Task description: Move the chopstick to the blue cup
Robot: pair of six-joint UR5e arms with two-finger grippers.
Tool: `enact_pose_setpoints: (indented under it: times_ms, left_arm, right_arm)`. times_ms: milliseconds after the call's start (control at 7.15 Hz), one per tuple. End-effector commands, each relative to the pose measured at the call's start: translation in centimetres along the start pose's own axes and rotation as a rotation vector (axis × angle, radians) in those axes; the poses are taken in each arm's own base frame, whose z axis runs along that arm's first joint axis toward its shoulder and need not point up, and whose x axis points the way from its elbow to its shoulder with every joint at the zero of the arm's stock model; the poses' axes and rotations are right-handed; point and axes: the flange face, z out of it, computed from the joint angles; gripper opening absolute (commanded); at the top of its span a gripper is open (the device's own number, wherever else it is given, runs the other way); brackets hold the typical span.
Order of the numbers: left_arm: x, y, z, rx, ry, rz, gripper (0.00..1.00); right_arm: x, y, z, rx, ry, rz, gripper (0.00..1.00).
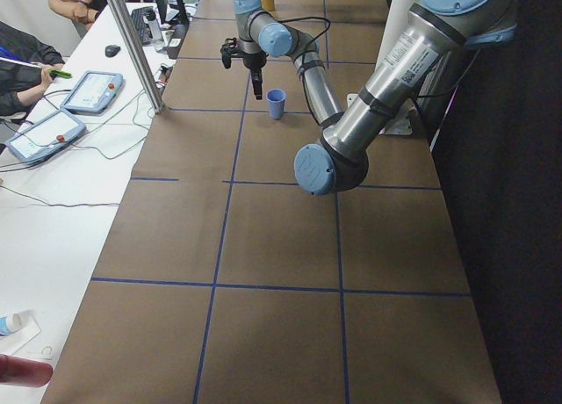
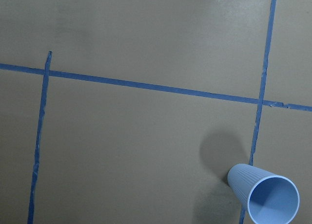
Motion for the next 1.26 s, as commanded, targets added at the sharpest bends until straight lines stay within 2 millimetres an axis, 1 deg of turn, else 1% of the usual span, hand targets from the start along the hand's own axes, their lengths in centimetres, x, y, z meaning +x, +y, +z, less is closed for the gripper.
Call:
enact_pose_setpoints:
  times_ms: [0, 140, 280, 420, 559, 699, 839, 979, 1119]
  left_arm:
    - [-0.2, -0.1, 0.0, 0.000, -0.001, -0.002, 1.00]
    - [-0.3, 0.0, -0.4, 0.008, 0.003, 0.001, 1.00]
    - [-1.8, -0.3, -1.0, 0.020, 0.003, -0.014, 1.00]
    - [-3.3, -0.6, -1.8, 0.036, 0.003, -0.015, 1.00]
    - [-3.7, -0.9, -2.2, 0.044, 0.003, -0.008, 1.00]
    - [-3.7, -0.9, -2.2, 0.044, 0.003, -0.008, 1.00]
    - [-3.7, -0.9, -2.3, 0.043, 0.004, -0.007, 1.00]
    - [-3.7, -0.9, -2.4, 0.044, 0.005, -0.008, 1.00]
    - [-3.7, -0.8, -2.4, 0.032, 0.014, -0.008, 1.00]
  right_arm:
    - [1.1, 2.2, 2.6, -0.035, 0.010, -0.005, 1.00]
    - [1.6, 3.4, 4.0, -0.040, 0.026, -0.021, 0.98]
    - [1.7, 3.5, 4.0, -0.038, 0.029, -0.020, 0.71]
    - [1.5, 3.4, 3.9, -0.036, 0.029, -0.028, 0.36]
    - [1.2, 3.0, 3.6, -0.031, 0.028, -0.034, 0.26]
    - [0.9, 2.7, 3.4, -0.025, 0.028, -0.037, 0.25]
    - [0.4, 2.3, 3.0, -0.017, 0.025, -0.046, 0.23]
    - [0.5, 2.2, 2.6, -0.010, 0.024, -0.042, 0.12]
    - [0.9, 1.9, 1.6, 0.010, 0.022, -0.035, 0.03]
